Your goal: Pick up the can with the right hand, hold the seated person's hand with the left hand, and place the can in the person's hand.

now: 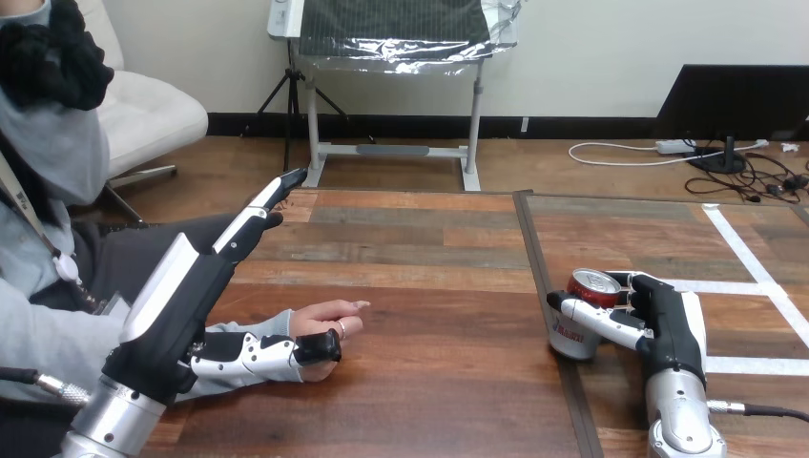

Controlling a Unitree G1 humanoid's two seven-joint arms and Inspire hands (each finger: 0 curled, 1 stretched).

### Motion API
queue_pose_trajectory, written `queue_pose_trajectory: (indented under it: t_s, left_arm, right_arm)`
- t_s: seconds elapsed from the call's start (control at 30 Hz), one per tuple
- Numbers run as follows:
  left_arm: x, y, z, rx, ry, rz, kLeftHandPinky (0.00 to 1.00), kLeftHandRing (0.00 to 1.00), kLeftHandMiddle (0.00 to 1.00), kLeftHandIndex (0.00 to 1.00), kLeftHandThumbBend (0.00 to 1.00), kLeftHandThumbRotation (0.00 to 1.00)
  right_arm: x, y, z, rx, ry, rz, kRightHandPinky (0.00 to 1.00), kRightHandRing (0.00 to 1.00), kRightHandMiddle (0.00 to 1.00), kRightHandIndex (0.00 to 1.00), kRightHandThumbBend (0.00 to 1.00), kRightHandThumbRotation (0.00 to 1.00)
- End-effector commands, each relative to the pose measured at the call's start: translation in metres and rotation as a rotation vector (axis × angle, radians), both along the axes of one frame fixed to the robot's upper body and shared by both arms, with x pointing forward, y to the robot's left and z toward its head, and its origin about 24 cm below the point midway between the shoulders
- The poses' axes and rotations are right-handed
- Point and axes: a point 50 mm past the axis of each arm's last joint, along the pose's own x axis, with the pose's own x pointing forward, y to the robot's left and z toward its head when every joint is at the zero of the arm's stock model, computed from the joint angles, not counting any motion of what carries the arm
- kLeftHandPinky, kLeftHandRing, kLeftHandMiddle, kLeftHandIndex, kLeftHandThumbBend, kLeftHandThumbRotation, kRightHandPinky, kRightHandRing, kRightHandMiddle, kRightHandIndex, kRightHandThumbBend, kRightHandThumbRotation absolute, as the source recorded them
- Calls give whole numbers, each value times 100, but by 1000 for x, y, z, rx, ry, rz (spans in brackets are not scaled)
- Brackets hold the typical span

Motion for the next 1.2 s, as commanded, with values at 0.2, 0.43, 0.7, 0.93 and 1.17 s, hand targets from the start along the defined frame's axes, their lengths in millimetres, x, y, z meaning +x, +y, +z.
queue_pose_trajectory:
  t_s: [0.2, 0.43, 0.7, 0.93, 1.17]
  left_arm:
    - [13, -4, 20, 8, -93, -12, 88, 95, 95, 95, 100, 57]
    - [14, -3, 20, 25, -93, -3, 88, 95, 95, 95, 100, 56]
    - [15, -3, 20, 55, -78, 8, 88, 95, 94, 95, 100, 53]
    - [17, -3, 20, 79, -70, 23, 87, 94, 94, 95, 100, 51]
    - [21, 0, 21, 124, -50, 41, 86, 94, 93, 95, 100, 46]
  right_arm:
    - [18, 2, 20, -40, -65, 31, 38, 43, 51, 54, 81, 0]
    - [22, 3, 26, -58, -102, 37, 38, 43, 51, 53, 82, 0]
    - [28, 3, 35, -62, -144, 44, 39, 44, 51, 53, 82, 0]
    - [32, 3, 42, -59, -178, 52, 39, 43, 50, 52, 81, 0]
    - [39, 5, 53, -70, -226, 65, 38, 43, 49, 52, 80, 0]
